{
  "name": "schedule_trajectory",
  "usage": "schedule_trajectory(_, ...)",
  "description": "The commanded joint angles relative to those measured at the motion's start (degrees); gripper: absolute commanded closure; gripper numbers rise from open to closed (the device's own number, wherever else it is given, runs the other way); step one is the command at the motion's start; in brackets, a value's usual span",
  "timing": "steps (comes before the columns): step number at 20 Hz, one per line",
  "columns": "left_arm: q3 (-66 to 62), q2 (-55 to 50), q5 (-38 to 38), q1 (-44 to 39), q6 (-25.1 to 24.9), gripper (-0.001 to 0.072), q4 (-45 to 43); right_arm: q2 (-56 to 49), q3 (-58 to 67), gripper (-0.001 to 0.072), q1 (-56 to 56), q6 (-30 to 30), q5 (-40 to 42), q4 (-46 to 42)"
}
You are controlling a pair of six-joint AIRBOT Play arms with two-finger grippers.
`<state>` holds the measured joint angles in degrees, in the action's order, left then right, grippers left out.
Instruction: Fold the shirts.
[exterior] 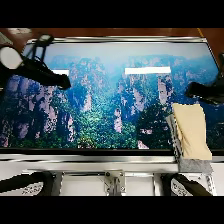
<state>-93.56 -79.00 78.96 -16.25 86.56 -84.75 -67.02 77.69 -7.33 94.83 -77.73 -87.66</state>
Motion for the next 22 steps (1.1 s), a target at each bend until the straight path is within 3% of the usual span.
schedule_trajectory(1, 0.00, -3.61, 3.10, -3.76, 4.39, 0.0000, -6.12, -3.02, 0.92, 0.0024, 8.33, 1.18, 0.76, -1.18)
schedule_trajectory(22, 0.00, -3.98, 3.13, -3.76, 4.39, 0.0000, -6.12, -3.21, 0.92, 0.0023, 10.78, 1.14, 1.29, -0.96)
